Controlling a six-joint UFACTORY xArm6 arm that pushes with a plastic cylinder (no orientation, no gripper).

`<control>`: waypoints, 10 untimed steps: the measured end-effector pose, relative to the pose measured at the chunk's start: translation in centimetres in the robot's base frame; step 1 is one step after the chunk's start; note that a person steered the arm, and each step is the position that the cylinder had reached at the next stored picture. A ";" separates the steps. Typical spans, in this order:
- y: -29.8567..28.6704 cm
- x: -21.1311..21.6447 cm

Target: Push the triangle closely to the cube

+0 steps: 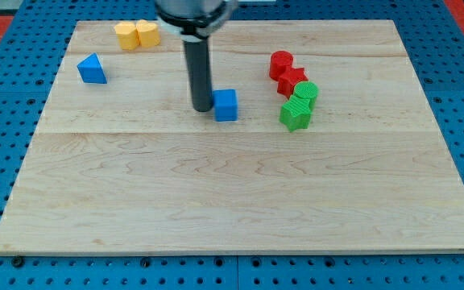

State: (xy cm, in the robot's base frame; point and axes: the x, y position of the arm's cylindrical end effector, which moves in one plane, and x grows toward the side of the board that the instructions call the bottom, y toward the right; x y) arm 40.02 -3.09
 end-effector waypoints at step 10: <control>-15.6 -6.9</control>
State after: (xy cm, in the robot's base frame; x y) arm 33.11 -18.69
